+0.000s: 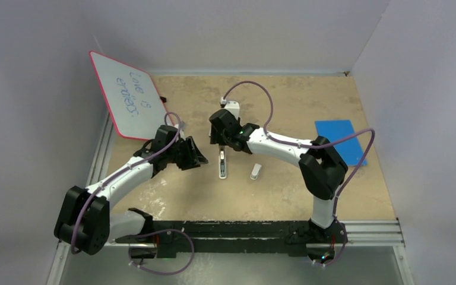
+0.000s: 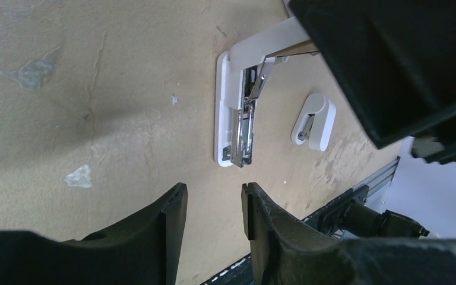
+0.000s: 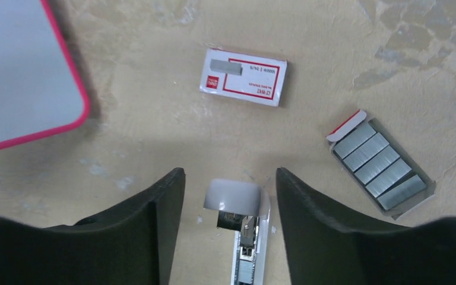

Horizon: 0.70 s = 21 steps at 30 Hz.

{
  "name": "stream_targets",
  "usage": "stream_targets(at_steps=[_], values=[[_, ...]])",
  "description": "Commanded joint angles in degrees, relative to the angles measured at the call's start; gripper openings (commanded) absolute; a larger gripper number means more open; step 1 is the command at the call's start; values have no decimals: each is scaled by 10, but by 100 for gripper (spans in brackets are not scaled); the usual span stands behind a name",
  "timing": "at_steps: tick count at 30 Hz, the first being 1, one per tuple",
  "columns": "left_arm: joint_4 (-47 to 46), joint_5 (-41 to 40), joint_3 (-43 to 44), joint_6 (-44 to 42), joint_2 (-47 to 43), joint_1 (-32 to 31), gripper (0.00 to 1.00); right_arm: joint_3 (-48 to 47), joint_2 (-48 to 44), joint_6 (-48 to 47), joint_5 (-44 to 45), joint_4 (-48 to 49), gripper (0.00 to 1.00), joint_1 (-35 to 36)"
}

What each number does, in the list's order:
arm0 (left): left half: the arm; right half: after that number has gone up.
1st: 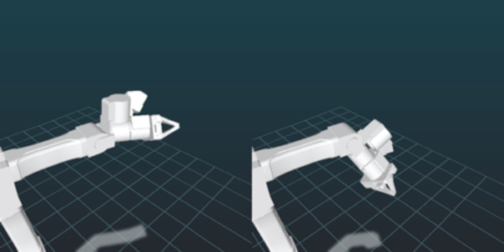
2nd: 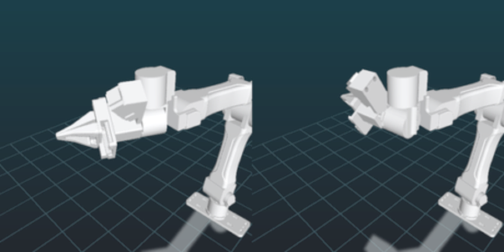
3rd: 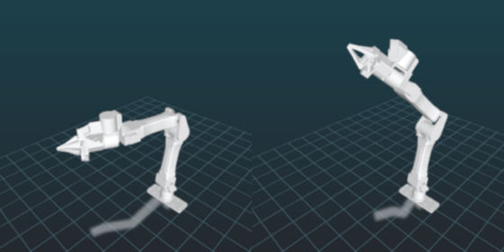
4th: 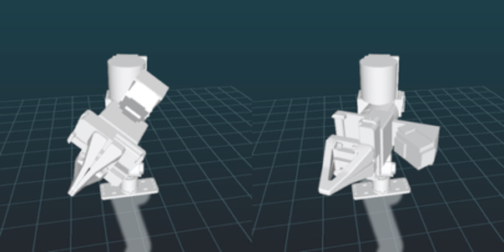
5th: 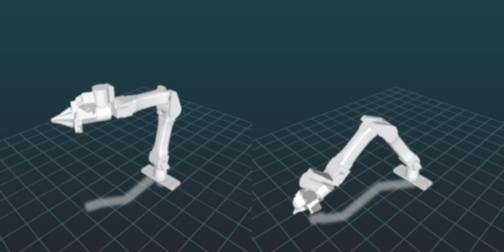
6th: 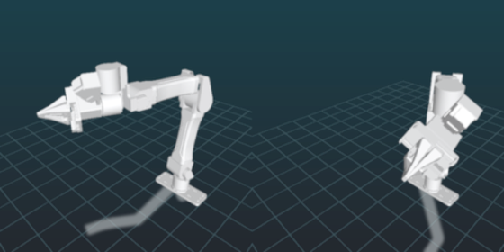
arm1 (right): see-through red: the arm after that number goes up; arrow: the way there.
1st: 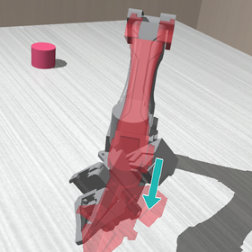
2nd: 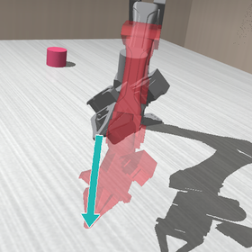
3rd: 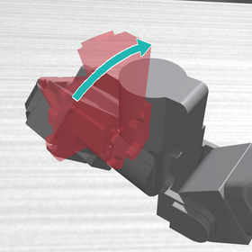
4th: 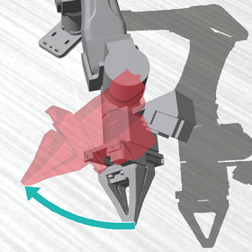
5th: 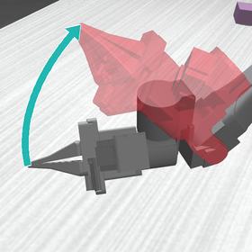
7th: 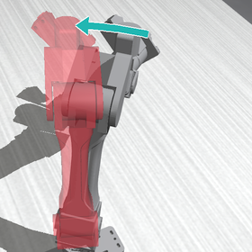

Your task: Load the staples into the stapler

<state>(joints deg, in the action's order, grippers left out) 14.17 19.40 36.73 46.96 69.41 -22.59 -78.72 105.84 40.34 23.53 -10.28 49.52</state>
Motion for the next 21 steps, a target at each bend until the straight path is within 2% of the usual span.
stream_targets(at_steps=[1, 7, 13, 18, 21], values=[[-42, 35, -3, 2, 14, 4, 39, -35, 2, 8, 26, -28, 55, 11], [-73, 85, -8, 3, 57, 4, 37, -41, 7, 27, 53, -48, 40, 19], [-126, 135, -13, 14, 109, 2, 38, -39, 5, 21, 57, -40, 32, 25], [-164, 133, -15, 18, 154, -12, 27, -24, -4, 12, 45, -19, 31, 26], [-177, 129, -12, 18, 185, -21, 17, -22, -4, 9, 39, -15, 31, 28]])
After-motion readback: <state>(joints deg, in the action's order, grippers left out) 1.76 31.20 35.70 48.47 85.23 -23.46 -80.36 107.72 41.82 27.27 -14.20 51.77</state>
